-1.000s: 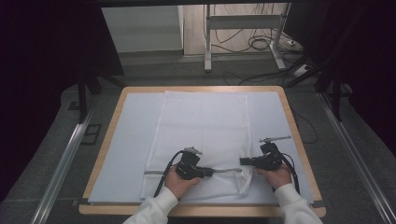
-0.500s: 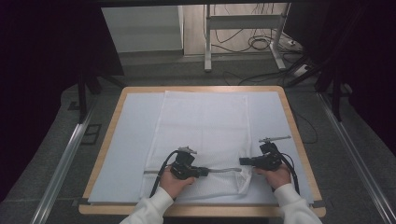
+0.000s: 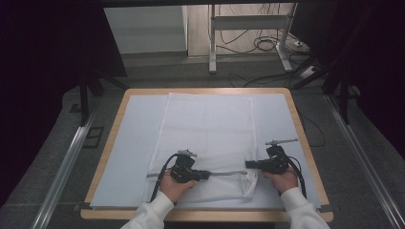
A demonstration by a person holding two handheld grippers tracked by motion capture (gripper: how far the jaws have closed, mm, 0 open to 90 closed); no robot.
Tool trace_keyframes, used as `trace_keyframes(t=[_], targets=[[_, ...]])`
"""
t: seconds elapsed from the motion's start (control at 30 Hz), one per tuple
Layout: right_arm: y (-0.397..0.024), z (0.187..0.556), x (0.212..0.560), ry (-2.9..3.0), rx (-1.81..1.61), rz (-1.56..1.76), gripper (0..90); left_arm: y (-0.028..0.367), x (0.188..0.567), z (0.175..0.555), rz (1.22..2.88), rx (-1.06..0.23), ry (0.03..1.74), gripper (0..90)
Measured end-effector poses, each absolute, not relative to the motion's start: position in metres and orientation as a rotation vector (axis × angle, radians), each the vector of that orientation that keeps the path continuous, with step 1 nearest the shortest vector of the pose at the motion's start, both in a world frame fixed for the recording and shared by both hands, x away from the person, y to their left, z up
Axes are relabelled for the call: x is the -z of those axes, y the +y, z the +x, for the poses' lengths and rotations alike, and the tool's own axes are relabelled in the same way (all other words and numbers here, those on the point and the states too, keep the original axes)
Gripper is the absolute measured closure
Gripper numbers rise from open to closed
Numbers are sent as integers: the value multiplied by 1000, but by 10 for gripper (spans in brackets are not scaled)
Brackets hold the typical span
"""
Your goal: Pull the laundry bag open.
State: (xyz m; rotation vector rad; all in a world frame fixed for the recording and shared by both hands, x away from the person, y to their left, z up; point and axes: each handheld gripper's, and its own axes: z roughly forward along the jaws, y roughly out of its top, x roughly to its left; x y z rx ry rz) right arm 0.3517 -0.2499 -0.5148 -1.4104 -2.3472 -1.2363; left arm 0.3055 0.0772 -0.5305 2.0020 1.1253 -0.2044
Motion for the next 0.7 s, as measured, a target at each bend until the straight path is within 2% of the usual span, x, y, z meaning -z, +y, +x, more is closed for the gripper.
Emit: trace_keyframes(t=[0.7], targets=[[-250,351,514,-2354,1231,-1407,877,97,534,304,1970,219,1166,868]])
